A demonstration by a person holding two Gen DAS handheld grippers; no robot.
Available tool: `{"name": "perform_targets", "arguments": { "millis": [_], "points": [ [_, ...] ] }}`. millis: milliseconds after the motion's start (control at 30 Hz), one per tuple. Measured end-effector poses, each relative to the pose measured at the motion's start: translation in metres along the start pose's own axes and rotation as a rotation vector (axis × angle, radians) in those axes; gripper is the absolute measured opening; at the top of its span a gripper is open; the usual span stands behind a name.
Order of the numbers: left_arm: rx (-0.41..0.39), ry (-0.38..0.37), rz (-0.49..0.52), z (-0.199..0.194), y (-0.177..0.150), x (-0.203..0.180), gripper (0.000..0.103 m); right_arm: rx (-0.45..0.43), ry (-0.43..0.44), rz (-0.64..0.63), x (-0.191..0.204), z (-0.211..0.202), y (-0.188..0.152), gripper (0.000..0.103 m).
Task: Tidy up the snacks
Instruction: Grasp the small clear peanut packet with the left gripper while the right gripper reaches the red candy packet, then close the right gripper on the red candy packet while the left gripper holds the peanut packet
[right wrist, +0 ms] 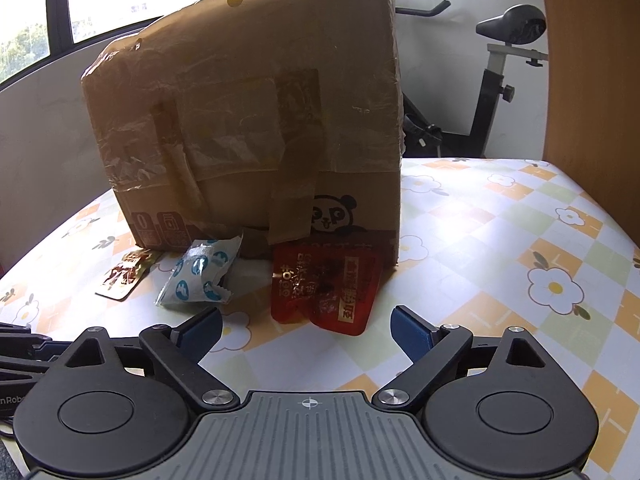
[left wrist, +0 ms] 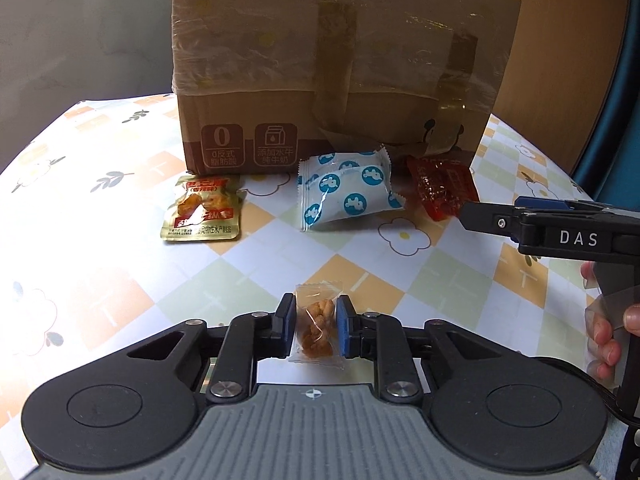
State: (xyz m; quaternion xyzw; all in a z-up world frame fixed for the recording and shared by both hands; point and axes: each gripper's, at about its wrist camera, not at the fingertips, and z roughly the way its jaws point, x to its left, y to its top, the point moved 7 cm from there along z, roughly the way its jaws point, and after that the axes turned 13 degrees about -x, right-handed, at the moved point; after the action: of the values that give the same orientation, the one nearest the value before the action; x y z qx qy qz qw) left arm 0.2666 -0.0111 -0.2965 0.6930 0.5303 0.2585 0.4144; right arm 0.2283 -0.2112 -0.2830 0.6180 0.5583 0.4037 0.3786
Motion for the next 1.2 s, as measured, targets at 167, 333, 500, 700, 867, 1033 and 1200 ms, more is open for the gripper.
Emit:
{"name": "perform_targets", "arguments": {
  "millis": [167,333,500,700,867,1033,1200],
  "points": [
    [-0.010,0.021,-0.012,0.006,0.005,0.006,0.022,0.021,0.002,-0.010,0.000,0.006,-0.001,0.082],
    [-0.026,0.041,-0.046,0.017,0.013,0.017,0.022,0.029,-0.015,-0.027,-0.006,0.021,0.005,0.078],
    [-0.041,0.052,-0.030,0.022,0.014,0.017,0.022,0.044,-0.047,0.009,-0.013,0.048,0.014,0.084],
    [-0.062,0.047,-0.030,0.021,0.012,0.018,0.022,0.068,-0.075,-0.047,-0.004,0.076,0.016,0.098],
    [-0.081,0.044,-0.035,0.018,0.011,0.018,0.022,0.092,-0.106,-0.047,-0.005,0.088,0.011,0.086],
    [-0.094,0.046,-0.022,0.016,0.010,0.017,0.022,0.067,-0.073,-0.017,-0.006,0.081,0.010,0.077],
    [-0.100,0.046,-0.034,0.013,0.009,0.019,0.022,0.042,-0.058,0.030,-0.012,0.074,0.010,0.066]
  ]
}}
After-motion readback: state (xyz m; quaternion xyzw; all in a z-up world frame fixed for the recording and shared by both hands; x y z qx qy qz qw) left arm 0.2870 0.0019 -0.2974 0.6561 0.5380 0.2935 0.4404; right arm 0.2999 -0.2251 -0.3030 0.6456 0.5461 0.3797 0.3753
